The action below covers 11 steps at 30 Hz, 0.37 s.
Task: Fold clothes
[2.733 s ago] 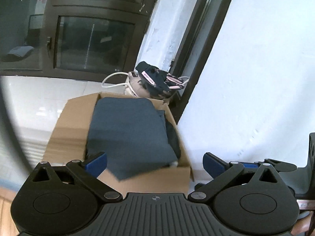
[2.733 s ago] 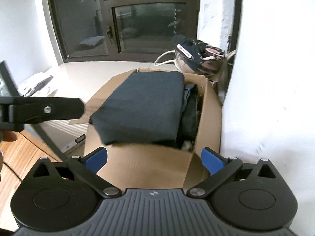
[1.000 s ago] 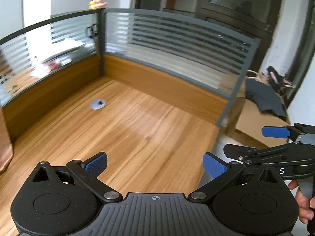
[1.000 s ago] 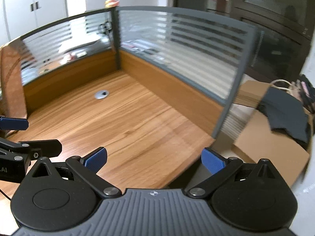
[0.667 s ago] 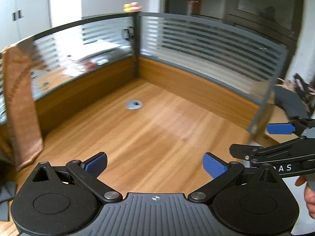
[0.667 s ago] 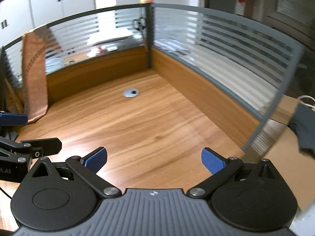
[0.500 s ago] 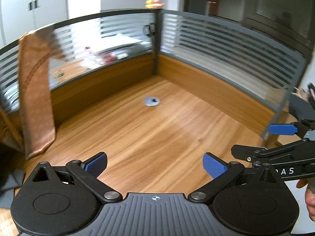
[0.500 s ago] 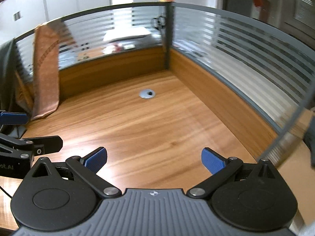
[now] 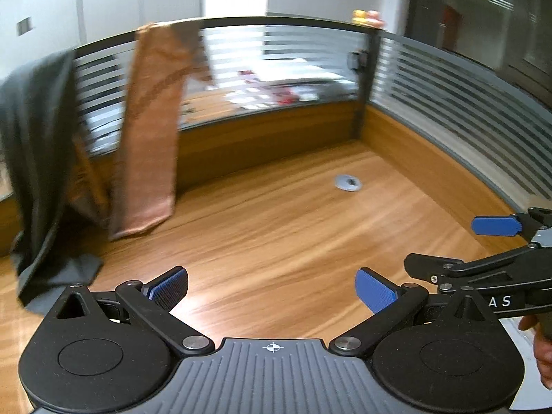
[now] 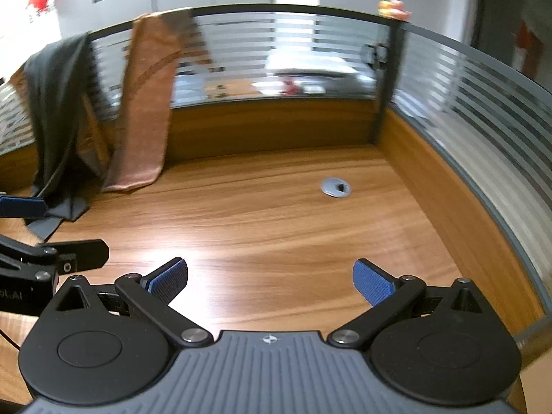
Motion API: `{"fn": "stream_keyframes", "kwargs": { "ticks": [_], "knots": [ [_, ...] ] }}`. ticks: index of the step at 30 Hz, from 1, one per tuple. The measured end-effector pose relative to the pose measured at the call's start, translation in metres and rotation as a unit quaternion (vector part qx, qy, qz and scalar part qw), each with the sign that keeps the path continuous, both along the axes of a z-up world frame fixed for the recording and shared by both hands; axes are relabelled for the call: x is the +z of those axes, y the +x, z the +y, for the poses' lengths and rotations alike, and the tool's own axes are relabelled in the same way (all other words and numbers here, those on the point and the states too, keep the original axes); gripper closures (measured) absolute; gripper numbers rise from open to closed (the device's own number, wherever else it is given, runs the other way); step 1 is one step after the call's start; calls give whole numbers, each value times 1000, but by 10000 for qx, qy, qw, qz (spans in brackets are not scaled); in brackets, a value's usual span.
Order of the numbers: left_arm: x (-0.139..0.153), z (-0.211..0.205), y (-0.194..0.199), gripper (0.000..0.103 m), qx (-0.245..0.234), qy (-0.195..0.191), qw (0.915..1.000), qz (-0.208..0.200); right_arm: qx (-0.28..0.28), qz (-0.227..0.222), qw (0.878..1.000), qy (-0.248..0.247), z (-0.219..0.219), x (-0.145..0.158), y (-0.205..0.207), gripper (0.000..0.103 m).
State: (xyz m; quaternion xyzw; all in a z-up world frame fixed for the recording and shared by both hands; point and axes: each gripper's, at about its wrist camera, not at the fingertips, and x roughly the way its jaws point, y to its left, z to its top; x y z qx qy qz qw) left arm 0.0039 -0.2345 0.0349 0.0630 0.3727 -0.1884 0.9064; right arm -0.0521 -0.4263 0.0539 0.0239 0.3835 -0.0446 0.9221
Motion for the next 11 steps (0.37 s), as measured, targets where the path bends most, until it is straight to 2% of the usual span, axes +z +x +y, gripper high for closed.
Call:
{"fn": "stream_keyframes", "kwargs": {
  "ticks": [5,11],
  "knots": [
    [-2,31,-3,0,368,135,9991,149,391,69,9992,-15,31,-2,19,1],
    [7,68,-8,0,697,225,9971,217,747,98,9970,200,66,4,43,1]
  ]
}}
